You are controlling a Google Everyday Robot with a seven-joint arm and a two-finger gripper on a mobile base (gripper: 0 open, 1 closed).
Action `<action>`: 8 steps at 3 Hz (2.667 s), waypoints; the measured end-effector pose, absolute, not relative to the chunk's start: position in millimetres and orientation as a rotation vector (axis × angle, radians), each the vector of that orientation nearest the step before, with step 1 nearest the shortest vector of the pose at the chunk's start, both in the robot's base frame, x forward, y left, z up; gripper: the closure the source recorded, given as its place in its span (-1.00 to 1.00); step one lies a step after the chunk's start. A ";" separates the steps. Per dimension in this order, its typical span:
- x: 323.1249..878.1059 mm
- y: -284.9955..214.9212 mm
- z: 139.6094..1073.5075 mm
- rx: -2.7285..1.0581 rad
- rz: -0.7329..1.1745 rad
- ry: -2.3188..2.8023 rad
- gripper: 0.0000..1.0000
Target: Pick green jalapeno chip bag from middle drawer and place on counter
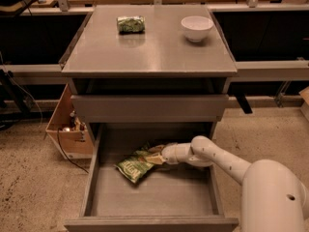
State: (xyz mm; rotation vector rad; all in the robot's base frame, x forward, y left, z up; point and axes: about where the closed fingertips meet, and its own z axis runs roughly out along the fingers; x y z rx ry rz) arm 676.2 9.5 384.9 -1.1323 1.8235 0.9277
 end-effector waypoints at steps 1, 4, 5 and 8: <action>669.8 6.6 395.1 -1.128 0.898 1.820 0.79; 615.9 -18.7 509.3 -1.157 0.817 1.782 1.00; 605.1 -38.8 558.0 -1.181 0.732 1.776 1.00; 597.6 -81.7 656.4 -1.205 0.580 1.710 1.00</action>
Offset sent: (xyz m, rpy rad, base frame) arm -0.0363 -0.0095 0.0495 -0.0247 -0.0652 -0.0231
